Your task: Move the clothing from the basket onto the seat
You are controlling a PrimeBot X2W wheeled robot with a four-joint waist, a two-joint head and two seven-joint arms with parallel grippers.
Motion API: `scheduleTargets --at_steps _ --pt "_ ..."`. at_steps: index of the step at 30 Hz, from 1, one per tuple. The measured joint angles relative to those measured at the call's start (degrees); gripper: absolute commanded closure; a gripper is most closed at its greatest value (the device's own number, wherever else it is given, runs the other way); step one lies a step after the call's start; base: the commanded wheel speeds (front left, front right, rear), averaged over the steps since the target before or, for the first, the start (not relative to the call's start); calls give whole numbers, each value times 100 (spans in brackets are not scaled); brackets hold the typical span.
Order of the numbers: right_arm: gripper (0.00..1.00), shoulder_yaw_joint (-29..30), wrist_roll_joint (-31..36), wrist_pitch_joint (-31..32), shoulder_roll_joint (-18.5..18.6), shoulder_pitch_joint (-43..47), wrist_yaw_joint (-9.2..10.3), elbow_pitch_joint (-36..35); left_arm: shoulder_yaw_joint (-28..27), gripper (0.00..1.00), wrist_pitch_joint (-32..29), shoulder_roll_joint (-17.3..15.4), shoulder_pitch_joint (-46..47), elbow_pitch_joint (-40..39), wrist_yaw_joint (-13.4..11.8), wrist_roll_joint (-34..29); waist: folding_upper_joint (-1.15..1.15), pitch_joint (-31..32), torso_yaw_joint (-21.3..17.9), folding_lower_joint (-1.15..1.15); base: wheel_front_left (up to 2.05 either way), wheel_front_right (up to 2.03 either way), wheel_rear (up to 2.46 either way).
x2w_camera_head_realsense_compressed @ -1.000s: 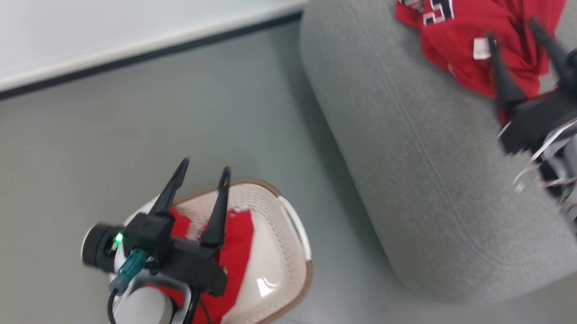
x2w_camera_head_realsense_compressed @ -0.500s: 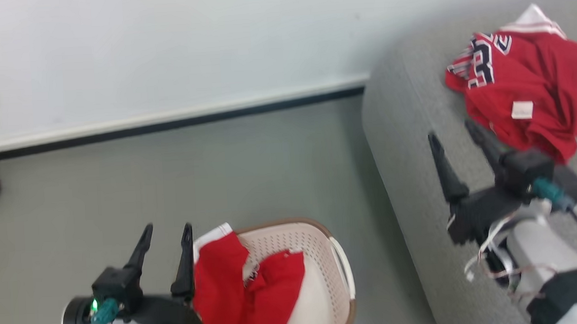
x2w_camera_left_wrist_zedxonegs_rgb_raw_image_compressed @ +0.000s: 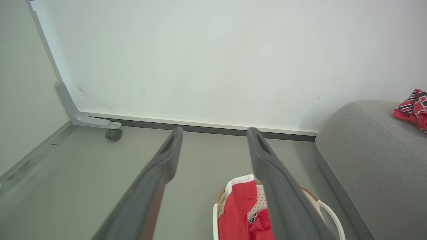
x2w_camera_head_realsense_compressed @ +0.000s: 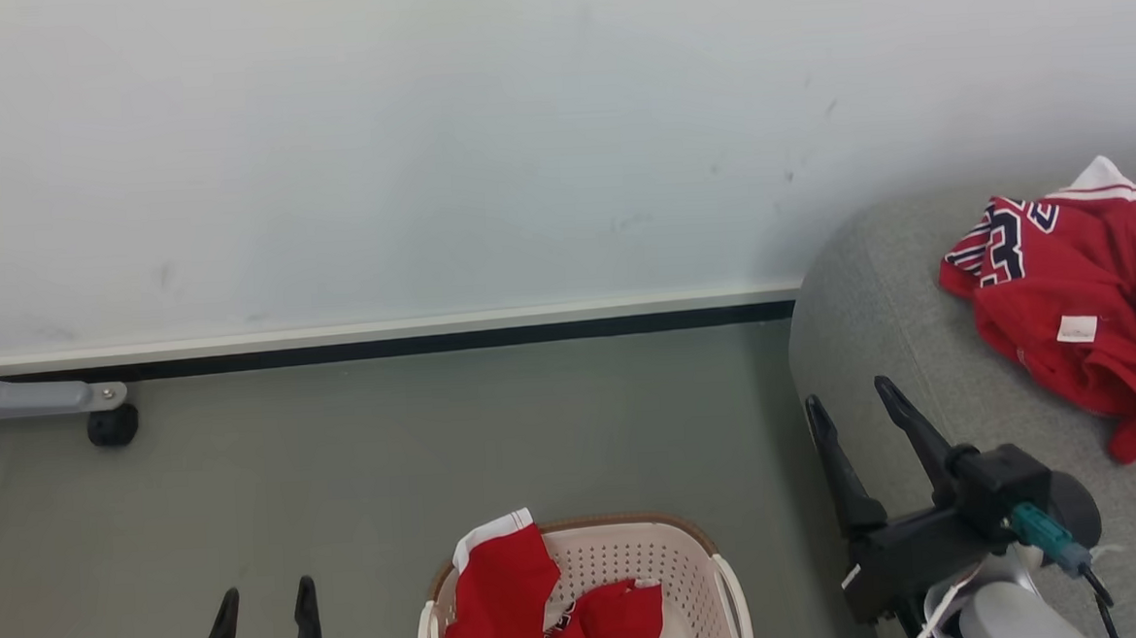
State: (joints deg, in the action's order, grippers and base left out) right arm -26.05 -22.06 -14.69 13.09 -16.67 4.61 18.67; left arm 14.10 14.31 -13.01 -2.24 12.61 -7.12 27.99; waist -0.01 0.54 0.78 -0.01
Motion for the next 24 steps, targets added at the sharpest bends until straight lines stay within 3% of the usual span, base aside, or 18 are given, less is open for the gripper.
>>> scheduleTargets --at_steps 10,24 --pt "0 311 64 0 43 940 153 -552 -433 0 0 226 -548 -458 -1 -319 1 124 29 1 0 0 0" --pt "0 511 149 0 -55 1205 202 -770 -556 0 0 290 -646 -724 -1 -500 1 73 -97 1 0 0 0"
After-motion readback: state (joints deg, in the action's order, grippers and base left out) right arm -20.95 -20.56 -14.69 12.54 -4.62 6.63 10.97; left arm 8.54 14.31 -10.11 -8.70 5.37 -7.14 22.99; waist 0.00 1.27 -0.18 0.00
